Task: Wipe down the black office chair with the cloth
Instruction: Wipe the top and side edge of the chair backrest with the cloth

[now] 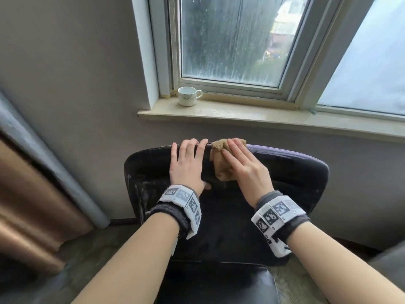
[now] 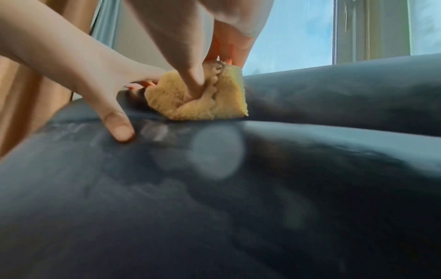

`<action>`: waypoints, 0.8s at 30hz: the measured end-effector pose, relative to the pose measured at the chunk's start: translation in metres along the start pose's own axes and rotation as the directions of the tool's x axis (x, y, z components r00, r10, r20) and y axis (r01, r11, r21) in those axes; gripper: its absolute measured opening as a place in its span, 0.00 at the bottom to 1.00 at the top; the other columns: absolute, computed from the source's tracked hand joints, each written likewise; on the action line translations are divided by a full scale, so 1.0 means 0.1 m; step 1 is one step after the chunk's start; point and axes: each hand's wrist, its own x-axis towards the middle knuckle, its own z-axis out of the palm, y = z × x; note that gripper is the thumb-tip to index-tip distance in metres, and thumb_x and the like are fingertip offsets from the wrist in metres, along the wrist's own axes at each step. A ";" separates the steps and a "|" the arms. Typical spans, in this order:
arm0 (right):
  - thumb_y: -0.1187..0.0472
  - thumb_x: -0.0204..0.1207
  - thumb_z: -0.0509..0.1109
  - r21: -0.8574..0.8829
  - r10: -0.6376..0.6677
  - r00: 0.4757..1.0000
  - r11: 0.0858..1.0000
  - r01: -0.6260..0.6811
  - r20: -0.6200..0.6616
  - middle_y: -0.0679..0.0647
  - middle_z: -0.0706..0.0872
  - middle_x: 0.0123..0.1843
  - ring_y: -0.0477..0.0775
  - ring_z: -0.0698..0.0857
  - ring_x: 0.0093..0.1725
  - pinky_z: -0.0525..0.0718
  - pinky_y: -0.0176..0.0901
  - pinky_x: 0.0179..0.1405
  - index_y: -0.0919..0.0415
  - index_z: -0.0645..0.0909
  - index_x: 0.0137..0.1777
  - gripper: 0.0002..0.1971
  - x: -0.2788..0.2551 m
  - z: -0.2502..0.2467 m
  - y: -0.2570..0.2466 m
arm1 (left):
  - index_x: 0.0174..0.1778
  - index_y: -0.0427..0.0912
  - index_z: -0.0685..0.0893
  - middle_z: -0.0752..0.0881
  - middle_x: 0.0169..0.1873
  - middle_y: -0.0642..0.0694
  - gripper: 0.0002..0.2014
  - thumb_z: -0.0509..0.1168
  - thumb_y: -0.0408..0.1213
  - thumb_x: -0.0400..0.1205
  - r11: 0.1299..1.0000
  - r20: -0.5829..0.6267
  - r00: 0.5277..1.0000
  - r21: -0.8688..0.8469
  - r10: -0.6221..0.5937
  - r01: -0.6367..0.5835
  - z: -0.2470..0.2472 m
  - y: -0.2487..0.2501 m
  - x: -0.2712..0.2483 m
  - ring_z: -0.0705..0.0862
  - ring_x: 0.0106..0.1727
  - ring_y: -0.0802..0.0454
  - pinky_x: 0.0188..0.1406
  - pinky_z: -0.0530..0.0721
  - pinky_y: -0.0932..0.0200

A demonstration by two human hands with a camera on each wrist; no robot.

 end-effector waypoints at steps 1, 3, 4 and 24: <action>0.80 0.64 0.74 -0.008 0.009 1.000 1.000 -0.009 -0.016 0.65 0.80 0.69 0.63 0.78 0.70 0.76 0.54 0.70 0.68 0.80 0.65 0.27 -0.08 -0.02 0.09 | 0.80 0.51 0.47 0.59 0.77 0.47 0.57 0.76 0.57 0.63 1.000 0.004 1.000 0.005 -0.002 0.002 -0.01 0.00 0.00 0.53 0.80 0.48 0.80 0.40 0.45; 0.81 0.66 0.72 -0.027 0.053 0.997 0.998 -0.055 -0.055 0.64 0.79 0.70 0.62 0.77 0.71 0.75 0.50 0.72 0.68 0.80 0.65 0.26 -0.26 -0.07 0.29 | 0.80 0.50 0.47 0.58 0.77 0.47 0.56 0.76 0.58 0.63 1.000 0.014 1.000 0.016 -0.010 0.009 -0.03 0.04 0.01 0.53 0.80 0.48 0.80 0.40 0.44; 0.81 0.67 0.71 -0.030 0.074 0.995 0.997 -0.076 -0.072 0.64 0.79 0.70 0.62 0.77 0.71 0.74 0.48 0.73 0.68 0.80 0.65 0.25 -0.34 -0.11 0.38 | 0.80 0.50 0.47 0.58 0.77 0.46 0.57 0.76 0.58 0.63 1.000 0.023 1.000 0.018 -0.015 0.014 -0.04 0.06 0.02 0.53 0.80 0.47 0.80 0.39 0.44; 0.81 0.63 0.74 0.031 0.303 0.945 0.953 -0.302 -0.125 0.64 0.81 0.68 0.63 0.79 0.69 0.62 0.31 0.75 0.68 0.80 0.64 0.27 -0.67 -0.42 0.90 | 0.80 0.45 0.41 0.54 0.78 0.43 0.59 0.77 0.53 0.64 0.999 0.036 0.999 0.041 0.026 -0.027 -0.04 0.74 0.08 0.47 0.82 0.45 0.79 0.37 0.41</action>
